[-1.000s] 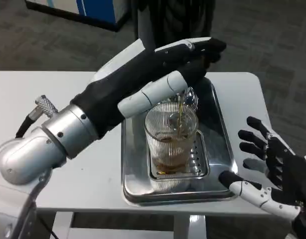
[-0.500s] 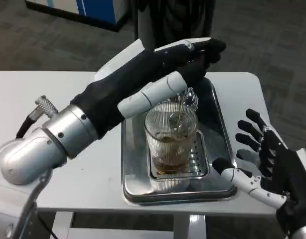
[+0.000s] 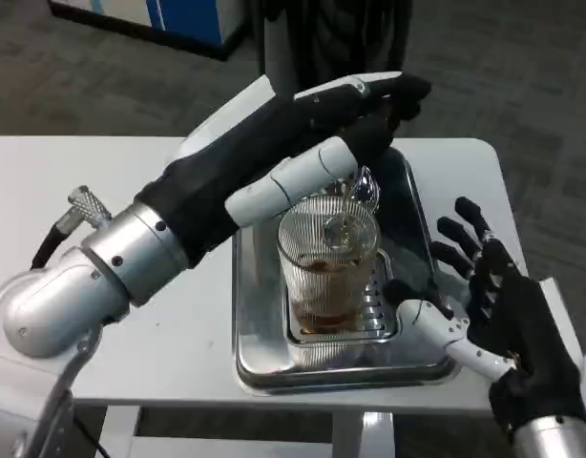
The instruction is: Grasp the cup under the faucet to collect the drink, then remove the cup.
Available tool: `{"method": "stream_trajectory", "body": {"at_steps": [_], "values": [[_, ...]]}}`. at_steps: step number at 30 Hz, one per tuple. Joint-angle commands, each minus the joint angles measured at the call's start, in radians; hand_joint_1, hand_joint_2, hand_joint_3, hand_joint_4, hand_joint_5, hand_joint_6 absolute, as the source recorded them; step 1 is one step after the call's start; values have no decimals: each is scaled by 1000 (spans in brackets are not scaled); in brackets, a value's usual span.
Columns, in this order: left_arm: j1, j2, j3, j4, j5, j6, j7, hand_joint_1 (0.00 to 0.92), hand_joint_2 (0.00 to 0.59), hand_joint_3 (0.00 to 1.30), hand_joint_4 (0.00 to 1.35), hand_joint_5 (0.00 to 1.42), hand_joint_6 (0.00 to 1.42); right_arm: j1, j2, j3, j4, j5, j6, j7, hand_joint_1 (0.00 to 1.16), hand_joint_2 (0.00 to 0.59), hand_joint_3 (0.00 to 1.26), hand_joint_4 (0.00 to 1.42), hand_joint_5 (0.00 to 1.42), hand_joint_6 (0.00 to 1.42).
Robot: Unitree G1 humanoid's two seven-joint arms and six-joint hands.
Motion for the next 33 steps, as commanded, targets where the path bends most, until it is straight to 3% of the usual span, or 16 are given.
{"method": "stream_trajectory", "body": {"at_steps": [1, 11, 24, 33], "values": [[57, 10, -17, 35, 28, 32, -13, 0, 99, 222, 198, 180, 56, -22, 20, 14, 40, -11, -33, -23, 837, 156, 81, 129, 172, 255], [61, 9, -17, 41, 32, 28, 1, 0, 99, 222, 198, 180, 56, -70, 50, 25, 108, -29, -61, -54, 832, 154, 34, 102, 137, 222], [52, 18, -26, 44, 57, 7, -2, 0, 99, 222, 208, 188, 57, -91, 54, 36, 130, -31, -63, -56, 818, 142, 33, 85, 113, 191], [41, 52, -51, 19, 129, -31, -20, 0, 100, 232, 196, 181, 45, -88, 53, 37, 121, -28, -64, -56, 805, 146, 36, 84, 111, 182]]}}
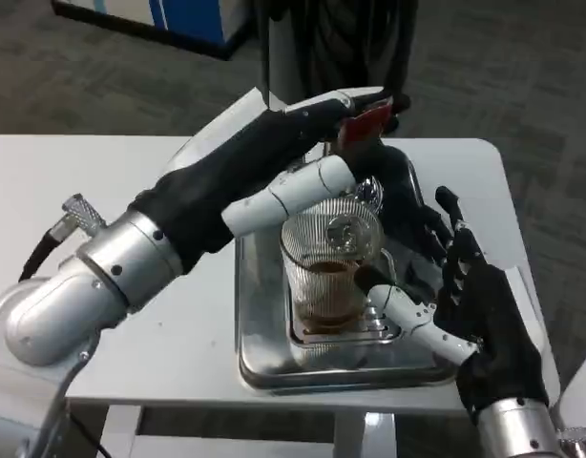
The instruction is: Grasp the cup under the faucet to collect the drink, then remove the cup.
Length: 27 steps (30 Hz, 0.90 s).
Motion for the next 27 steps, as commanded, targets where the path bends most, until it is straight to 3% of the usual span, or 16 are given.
{"method": "stream_trajectory", "body": {"at_steps": [1, 15, 27], "values": [[20, 34, -37, 6, 48, 0, -46, 0, 100, 232, 196, 181, 44, 2, 8, 3, -8, 3, -19, -6, 804, 146, 37, 85, 111, 182], [14, 66, -43, 4, 97, -45, -45, 0, 102, 232, 195, 180, 27, -4, 10, 8, -1, 2, -15, -5, 797, 147, 42, 91, 110, 180], [8, 60, -47, 24, 114, -70, -42, 0, 101, 239, 203, 180, 21, -10, 10, 7, 9, 2, -14, -7, 785, 152, 43, 96, 110, 180]]}}
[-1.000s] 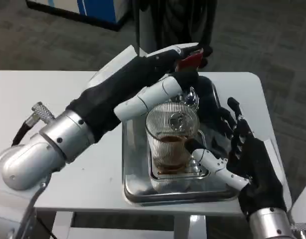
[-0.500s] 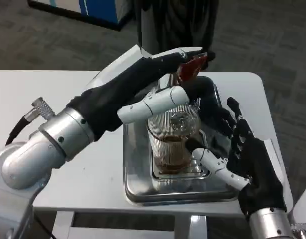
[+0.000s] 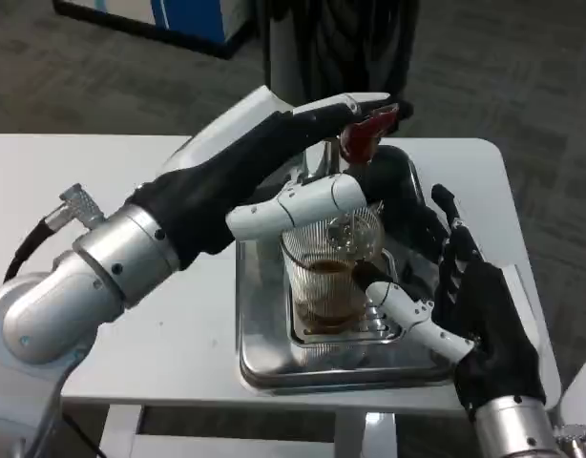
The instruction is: Grasp the cup under the faucet to collect the drink, then remove the cup.
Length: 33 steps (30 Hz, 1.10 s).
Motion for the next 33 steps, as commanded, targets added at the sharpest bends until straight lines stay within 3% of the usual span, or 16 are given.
{"method": "stream_trajectory", "body": {"at_steps": [1, 33], "values": [[23, 12, -26, 22, 22, -4, -41, 0, 101, 239, 203, 180, 21, -2, 9, 3, 6, 2, -14, -6, 784, 152, 43, 96, 110, 180], [37, 20, -22, 5, 42, -9, -41, 0, 102, 241, 205, 171, 19, 11, 4, 27, 8, -15, -17, -2, 770, 168, 43, 96, 111, 165]]}}
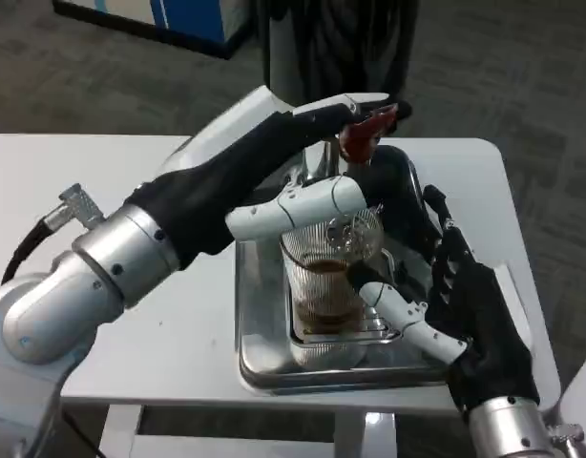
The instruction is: Grasp the cup under the faucet to collect the drink, then remove the cup.
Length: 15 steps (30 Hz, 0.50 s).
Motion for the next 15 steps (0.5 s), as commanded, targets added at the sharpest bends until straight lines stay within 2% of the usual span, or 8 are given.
{"method": "stream_trajectory", "body": {"at_steps": [1, 15], "values": [[35, 21, -26, 3, 27, -1, -41, 0, 102, 241, 205, 172, 19, 10, 5, 10, 7, -6, -17, -3, 769, 168, 43, 96, 111, 165], [38, 29, -23, -7, 54, -10, -46, 0, 103, 241, 205, 180, 12, 8, 5, 16, 11, -11, -17, -5, 767, 170, 43, 96, 111, 165]]}}
